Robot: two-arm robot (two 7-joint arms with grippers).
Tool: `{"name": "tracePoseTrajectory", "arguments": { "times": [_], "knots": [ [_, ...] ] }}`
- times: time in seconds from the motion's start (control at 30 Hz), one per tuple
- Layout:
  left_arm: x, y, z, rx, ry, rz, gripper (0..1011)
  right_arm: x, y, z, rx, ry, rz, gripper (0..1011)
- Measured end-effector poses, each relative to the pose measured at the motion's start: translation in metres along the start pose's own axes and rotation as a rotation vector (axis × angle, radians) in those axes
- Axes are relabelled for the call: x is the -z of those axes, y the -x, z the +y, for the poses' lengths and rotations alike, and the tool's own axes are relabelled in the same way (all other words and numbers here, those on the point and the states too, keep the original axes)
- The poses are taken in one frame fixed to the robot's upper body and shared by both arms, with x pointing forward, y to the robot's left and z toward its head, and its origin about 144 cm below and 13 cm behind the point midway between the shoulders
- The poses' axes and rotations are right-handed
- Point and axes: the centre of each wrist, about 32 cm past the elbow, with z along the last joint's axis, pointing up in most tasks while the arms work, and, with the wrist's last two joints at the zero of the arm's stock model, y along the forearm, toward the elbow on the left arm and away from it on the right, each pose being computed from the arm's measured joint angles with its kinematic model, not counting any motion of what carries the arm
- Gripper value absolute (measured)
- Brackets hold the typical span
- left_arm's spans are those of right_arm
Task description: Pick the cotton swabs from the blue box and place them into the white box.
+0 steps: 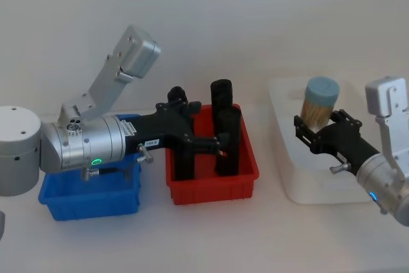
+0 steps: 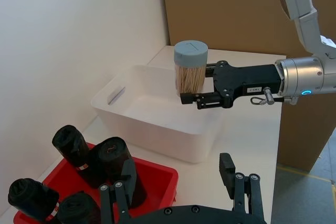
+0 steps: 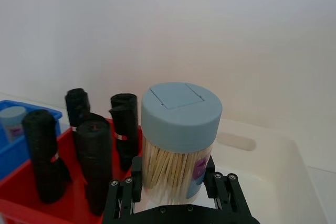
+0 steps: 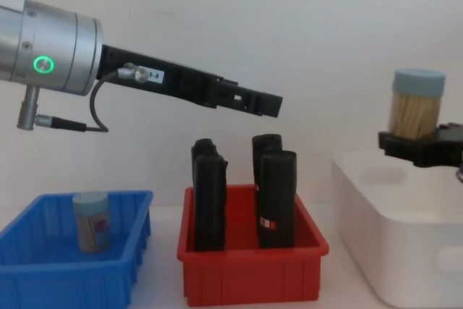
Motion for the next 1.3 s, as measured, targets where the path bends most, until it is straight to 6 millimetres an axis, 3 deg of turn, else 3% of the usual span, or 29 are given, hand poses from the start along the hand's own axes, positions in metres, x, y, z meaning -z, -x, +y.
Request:
{"name": "tracePoseTrajectory", "arguments": {
  "times": [0.43, 1.13, 1.27, 1.3],
  "knots": [
    [0.0, 0.0, 0.0, 0.0, 0.0, 0.0, 1004, 0.013, -0.023, 0.019, 0.127, 0.071, 0.006, 667],
    [0.0, 0.0, 0.0, 0.0, 0.0, 0.0, 1004, 0.028, -0.035, 0.041, 0.142, 0.158, -0.002, 665],
    [0.0, 0.0, 0.0, 0.0, 0.0, 0.0, 1004, 0.029, -0.035, 0.042, 0.14, 0.164, -0.003, 721],
    [0.0, 0.0, 0.0, 0.0, 0.0, 0.0, 1004, 0.029, -0.035, 0.043, 0.14, 0.165, -0.004, 776]
  ]
}}
